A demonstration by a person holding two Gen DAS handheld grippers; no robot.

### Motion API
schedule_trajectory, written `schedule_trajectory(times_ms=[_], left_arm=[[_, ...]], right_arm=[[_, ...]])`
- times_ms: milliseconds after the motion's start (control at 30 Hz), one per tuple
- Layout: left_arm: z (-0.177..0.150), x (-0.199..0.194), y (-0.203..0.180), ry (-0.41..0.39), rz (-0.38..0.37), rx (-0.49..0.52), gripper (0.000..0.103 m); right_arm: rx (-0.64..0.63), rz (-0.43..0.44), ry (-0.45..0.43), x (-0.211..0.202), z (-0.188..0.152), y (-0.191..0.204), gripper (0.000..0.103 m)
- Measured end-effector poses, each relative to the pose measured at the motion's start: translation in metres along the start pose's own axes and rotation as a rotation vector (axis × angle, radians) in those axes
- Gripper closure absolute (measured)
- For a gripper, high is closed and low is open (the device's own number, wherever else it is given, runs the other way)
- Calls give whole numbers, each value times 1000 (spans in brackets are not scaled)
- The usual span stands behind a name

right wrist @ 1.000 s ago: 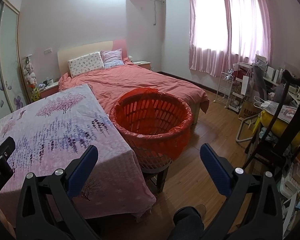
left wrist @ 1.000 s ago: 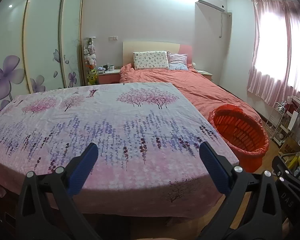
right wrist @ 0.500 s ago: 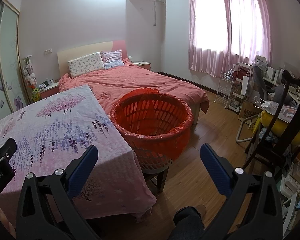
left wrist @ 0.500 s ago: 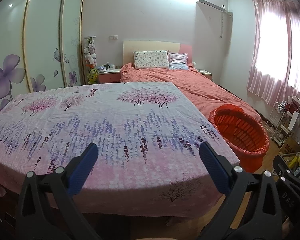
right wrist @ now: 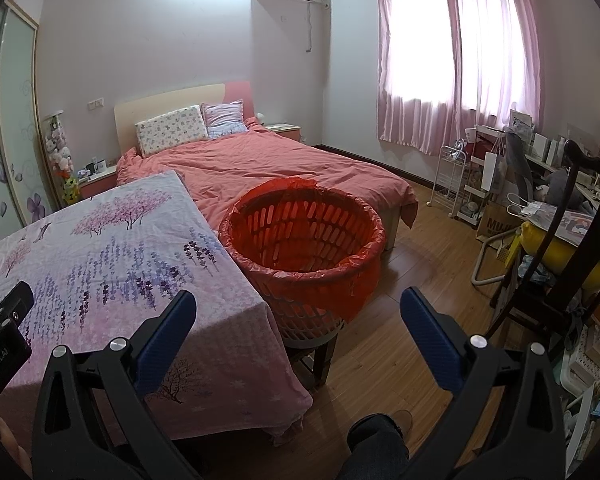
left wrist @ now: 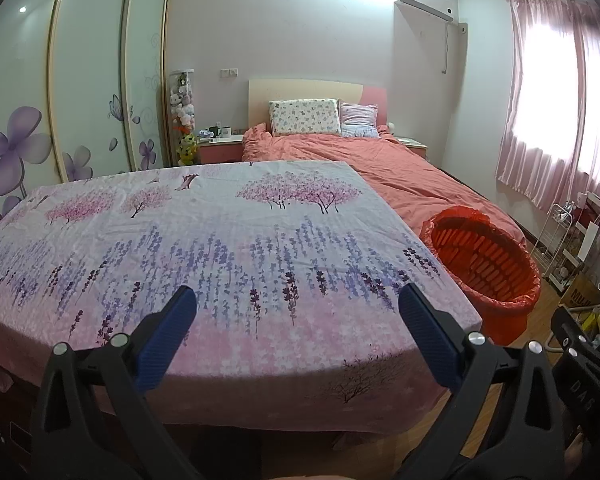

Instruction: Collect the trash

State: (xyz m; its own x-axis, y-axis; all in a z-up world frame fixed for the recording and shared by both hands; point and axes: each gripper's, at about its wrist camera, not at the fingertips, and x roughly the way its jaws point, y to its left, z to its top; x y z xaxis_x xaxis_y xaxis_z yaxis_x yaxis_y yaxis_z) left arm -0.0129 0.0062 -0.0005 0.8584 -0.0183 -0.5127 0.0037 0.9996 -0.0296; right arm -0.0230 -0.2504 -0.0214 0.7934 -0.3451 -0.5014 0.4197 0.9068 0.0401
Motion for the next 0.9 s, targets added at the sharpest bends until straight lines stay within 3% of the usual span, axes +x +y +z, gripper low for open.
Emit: schedule_trajectory(times_ms=[900], left_arm=[[-1,0,1,1,2,0,4]], right_arm=[[2,-1,-1,0,1,0,2]])
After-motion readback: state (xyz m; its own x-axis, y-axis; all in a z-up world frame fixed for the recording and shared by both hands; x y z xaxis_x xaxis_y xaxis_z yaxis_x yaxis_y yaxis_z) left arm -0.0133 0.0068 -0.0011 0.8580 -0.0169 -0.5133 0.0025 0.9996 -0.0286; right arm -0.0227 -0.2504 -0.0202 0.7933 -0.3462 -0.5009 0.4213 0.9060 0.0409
